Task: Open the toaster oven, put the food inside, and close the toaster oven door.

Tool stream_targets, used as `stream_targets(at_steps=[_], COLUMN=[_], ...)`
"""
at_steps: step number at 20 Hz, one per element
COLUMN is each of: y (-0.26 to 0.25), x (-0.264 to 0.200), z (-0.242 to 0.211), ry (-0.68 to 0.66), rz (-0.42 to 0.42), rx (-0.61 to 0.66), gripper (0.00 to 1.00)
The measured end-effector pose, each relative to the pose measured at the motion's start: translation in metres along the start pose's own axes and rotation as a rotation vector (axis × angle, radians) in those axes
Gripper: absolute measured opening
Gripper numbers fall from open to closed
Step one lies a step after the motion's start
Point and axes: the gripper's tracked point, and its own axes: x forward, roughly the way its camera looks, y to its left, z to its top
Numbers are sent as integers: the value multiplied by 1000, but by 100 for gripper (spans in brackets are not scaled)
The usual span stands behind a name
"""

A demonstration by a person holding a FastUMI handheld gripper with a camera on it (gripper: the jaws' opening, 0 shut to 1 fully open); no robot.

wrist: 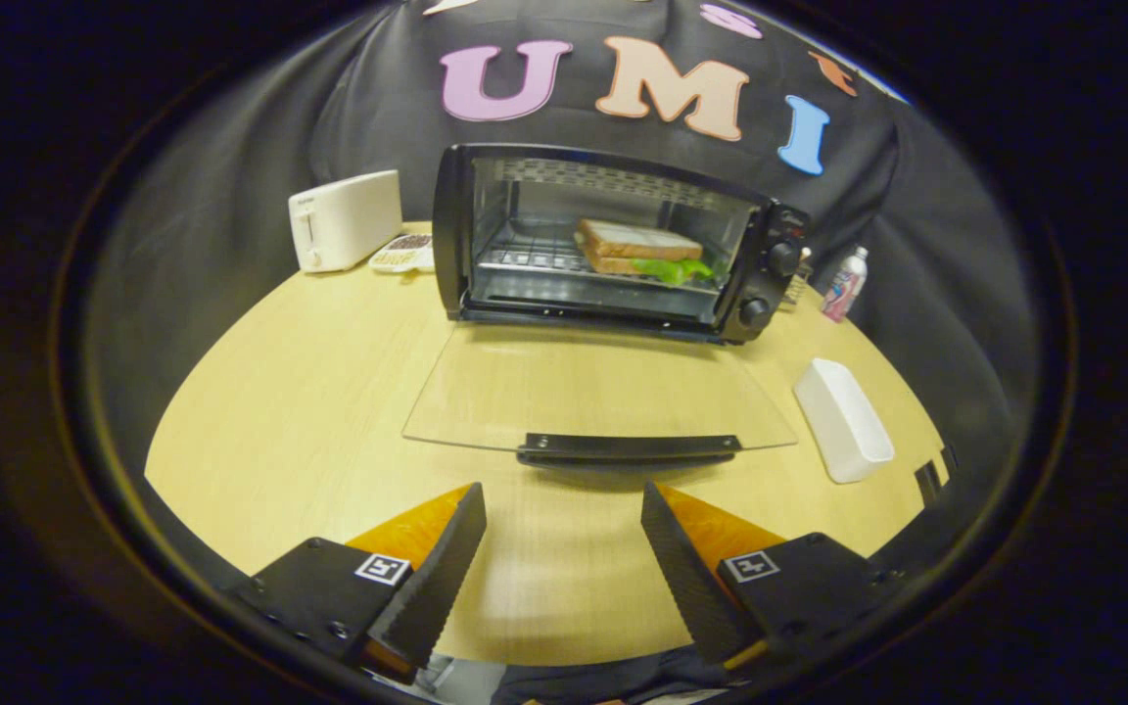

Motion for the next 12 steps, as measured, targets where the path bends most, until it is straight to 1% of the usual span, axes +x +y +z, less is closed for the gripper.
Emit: stream_targets(at_steps=[3, 5, 9, 12], y=[15, 14, 13, 8], x=[15, 17, 15, 4], z=[1, 2, 8, 25], ry=[17, 27, 23, -22], rz=[26, 4, 5, 9], rx=[-13, -28, -19, 8], gripper=[100, 100, 99, 99])
